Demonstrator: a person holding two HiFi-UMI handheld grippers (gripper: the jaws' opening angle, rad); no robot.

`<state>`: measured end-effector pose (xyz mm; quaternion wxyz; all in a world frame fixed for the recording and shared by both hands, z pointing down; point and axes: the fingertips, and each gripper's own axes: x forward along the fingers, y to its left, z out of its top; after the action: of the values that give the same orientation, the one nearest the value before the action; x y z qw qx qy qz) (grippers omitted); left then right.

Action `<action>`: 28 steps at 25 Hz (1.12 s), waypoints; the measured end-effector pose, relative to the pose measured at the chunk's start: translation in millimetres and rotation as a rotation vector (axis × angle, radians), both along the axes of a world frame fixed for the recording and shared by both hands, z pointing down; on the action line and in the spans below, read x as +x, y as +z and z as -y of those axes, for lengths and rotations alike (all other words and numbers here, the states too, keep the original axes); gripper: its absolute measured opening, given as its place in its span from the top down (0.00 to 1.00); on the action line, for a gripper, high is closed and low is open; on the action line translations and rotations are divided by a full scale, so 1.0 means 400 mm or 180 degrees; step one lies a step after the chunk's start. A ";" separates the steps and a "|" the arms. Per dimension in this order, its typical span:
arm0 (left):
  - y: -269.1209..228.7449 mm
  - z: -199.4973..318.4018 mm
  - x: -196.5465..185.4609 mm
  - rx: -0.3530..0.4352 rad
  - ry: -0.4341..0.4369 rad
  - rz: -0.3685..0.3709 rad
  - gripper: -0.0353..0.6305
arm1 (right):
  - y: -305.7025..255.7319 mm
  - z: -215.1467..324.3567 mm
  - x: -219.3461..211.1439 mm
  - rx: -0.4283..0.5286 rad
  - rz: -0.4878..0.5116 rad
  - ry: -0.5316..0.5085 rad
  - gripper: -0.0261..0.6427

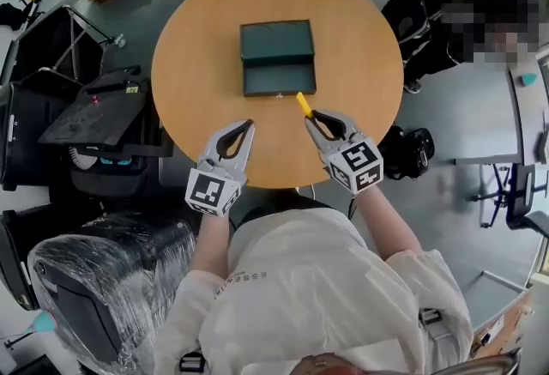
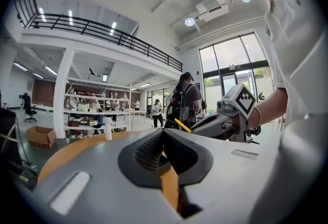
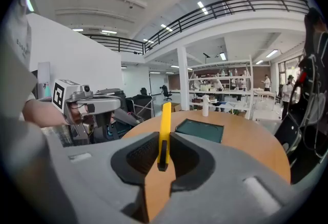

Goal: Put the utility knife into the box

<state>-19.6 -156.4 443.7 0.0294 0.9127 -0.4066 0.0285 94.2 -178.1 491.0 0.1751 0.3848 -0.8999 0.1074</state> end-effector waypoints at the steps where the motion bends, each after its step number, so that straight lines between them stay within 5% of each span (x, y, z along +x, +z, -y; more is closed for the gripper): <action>1: -0.001 0.023 0.005 0.0001 -0.0009 0.0016 0.93 | 0.000 0.029 0.010 0.0005 -0.0028 -0.0012 0.88; 9: 0.001 0.150 0.007 -0.0101 -0.0074 -0.0047 0.93 | 0.033 0.177 0.044 -0.0150 -0.0028 0.0142 0.88; 16: 0.046 0.225 0.006 -0.0234 0.0065 -0.0049 0.93 | 0.096 0.244 -0.037 -0.0337 -0.0178 0.0001 0.88; 28: 0.184 0.368 -0.074 -0.0541 0.0185 0.0032 0.93 | 0.369 0.394 -0.147 -0.1037 -0.1023 -0.0263 0.88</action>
<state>-49.0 -303.5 517.5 0.1038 0.9182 -0.3762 0.0683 35.4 -335.5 638.7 0.3801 0.3264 -0.8462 0.1813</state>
